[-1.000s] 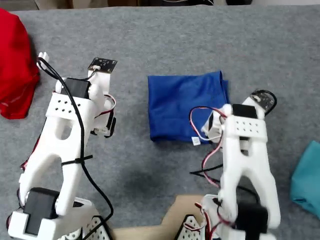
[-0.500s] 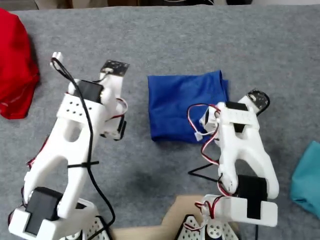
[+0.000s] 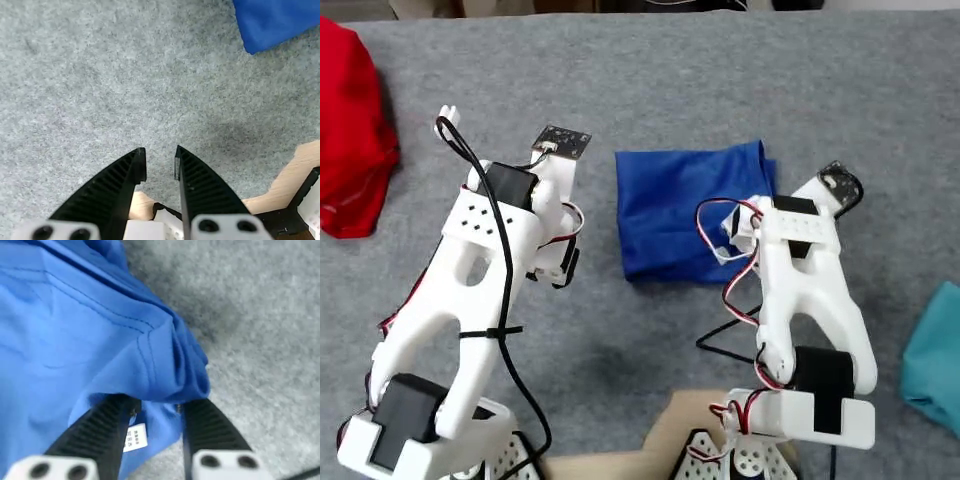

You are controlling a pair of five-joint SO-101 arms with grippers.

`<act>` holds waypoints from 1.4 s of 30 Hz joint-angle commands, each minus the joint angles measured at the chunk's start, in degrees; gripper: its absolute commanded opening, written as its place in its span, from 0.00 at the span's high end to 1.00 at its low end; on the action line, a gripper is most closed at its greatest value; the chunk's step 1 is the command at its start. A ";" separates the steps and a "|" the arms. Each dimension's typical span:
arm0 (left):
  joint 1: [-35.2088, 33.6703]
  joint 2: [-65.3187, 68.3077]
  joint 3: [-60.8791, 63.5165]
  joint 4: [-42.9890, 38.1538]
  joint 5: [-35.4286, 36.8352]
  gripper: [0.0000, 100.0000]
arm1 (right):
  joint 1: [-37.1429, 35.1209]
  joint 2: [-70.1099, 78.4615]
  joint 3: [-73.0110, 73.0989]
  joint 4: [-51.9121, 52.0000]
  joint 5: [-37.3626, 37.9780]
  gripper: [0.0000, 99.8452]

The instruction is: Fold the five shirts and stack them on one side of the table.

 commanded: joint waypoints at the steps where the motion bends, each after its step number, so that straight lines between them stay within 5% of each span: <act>1: 0.18 -2.15 -0.44 0.62 0.26 0.89 | -0.40 1.54 -1.63 -1.58 -0.62 0.80; 13: 0.18 -2.15 -0.35 0.62 0.26 0.89 | -3.74 7.69 -3.74 -1.23 -2.02 0.78; 20: 0.18 -2.15 -0.18 0.62 0.26 0.89 | -3.38 7.69 -4.35 -1.23 -1.93 0.98; 31: 0.18 -2.15 -0.18 0.62 -1.49 0.89 | -2.86 7.60 -5.67 3.78 0.09 1.00; 36: -0.35 -2.15 -0.44 0.62 -2.99 0.89 | 4.00 6.73 -6.20 4.22 3.25 1.00; 42: -4.04 -2.15 -0.79 0.53 -2.99 0.89 | 20.97 -3.91 -6.37 4.22 11.78 1.00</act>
